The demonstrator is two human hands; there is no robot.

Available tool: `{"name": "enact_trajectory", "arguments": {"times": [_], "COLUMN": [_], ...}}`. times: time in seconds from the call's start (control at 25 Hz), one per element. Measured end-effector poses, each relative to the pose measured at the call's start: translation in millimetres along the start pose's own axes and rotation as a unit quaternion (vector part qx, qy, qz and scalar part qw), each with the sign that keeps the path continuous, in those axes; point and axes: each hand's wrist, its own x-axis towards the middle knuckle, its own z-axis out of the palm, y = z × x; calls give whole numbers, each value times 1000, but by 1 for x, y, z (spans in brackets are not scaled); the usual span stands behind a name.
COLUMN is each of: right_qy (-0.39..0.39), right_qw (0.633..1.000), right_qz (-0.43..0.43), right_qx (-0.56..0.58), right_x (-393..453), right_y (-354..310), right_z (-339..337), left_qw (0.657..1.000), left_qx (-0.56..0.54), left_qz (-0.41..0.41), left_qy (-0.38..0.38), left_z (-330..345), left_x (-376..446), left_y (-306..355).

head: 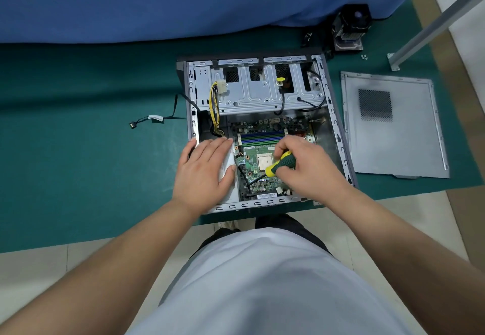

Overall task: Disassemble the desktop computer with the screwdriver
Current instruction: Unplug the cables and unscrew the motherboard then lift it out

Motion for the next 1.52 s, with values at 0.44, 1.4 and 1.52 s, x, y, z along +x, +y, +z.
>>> {"name": "enact_trajectory", "arguments": {"times": [0.44, 1.4, 1.52], "right_qy": [175, 141, 137], "right_qw": [943, 707, 786], "right_qz": [128, 30, -8], "right_qx": [253, 692, 603], "right_x": [0, 50, 57], "right_y": [33, 101, 93], "right_z": [-84, -175, -182], "left_qw": [859, 607, 608], "left_qx": [-457, -683, -687], "left_qz": [-221, -387, -375], "left_qy": [-67, -125, -134], "left_z": [-22, -43, -47], "left_x": [39, 118, 133], "left_y": [62, 164, 180]}}
